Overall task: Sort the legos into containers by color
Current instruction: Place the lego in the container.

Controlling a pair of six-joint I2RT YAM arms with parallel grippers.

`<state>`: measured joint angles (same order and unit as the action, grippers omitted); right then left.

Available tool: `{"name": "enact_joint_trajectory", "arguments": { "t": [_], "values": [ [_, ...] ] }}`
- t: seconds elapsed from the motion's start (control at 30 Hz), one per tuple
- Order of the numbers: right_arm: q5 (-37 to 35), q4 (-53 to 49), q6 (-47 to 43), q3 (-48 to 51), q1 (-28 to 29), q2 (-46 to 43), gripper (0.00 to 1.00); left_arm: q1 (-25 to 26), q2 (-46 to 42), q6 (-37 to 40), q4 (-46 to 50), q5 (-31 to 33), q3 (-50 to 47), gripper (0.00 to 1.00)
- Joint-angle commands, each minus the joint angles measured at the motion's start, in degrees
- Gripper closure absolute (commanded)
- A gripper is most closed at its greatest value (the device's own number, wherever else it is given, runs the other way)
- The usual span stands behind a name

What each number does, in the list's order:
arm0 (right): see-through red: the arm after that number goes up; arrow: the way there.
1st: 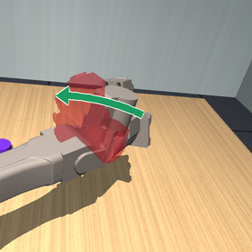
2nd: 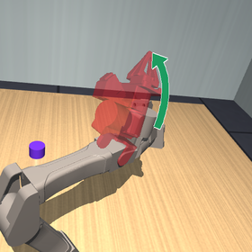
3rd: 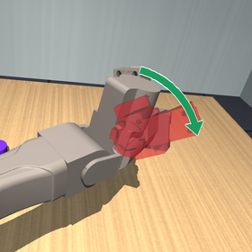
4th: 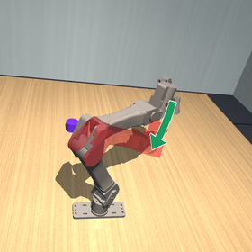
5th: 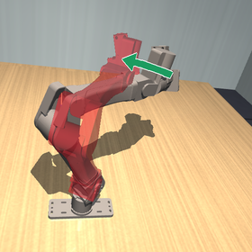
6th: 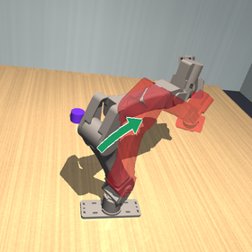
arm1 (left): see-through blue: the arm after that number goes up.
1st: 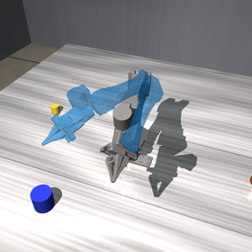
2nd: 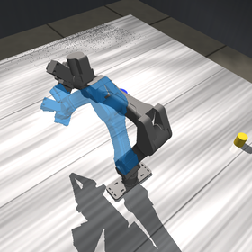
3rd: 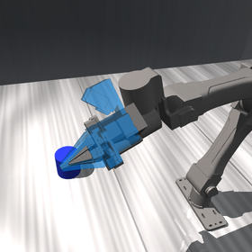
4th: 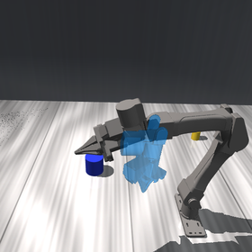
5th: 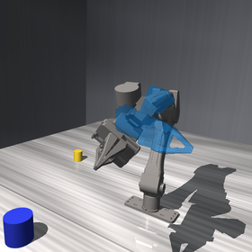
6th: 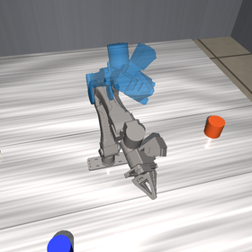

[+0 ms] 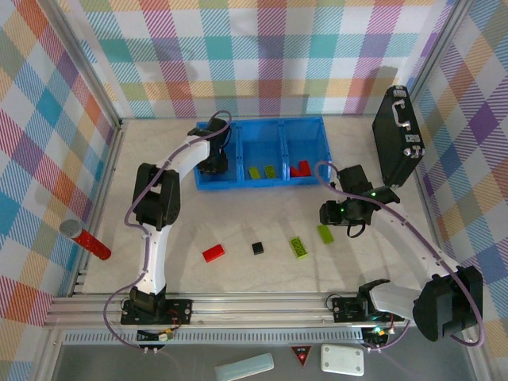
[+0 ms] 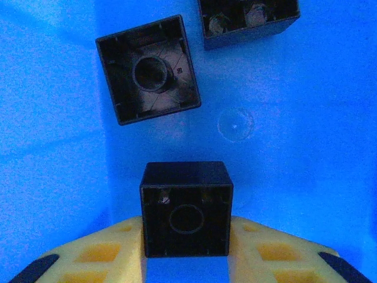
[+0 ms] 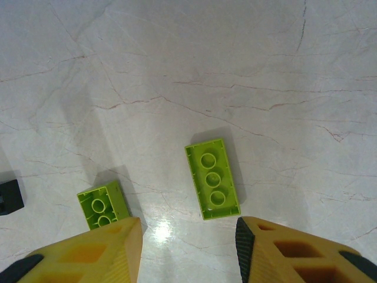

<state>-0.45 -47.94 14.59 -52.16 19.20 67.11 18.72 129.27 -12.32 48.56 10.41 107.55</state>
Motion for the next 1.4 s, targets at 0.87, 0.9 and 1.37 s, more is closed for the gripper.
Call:
{"name": "enact_joint_trajectory", "arguments": {
  "t": [0.87,0.9,1.37],
  "values": [
    [1.23,-1.76,0.87,-0.13,0.57,-1.80,0.52,-0.53,-5.35,0.81,4.46,-2.44,2.25,0.55],
    [1.33,-1.65,1.11,-0.13,0.57,-1.69,0.52,-0.53,-6.09,0.80,4.40,-2.68,1.85,0.55],
    [1.68,-2.22,4.28,-0.18,1.67,2.03,0.53,-1.89,-22.62,2.27,3.74,-7.14,-9.57,0.55]
  ]
}}
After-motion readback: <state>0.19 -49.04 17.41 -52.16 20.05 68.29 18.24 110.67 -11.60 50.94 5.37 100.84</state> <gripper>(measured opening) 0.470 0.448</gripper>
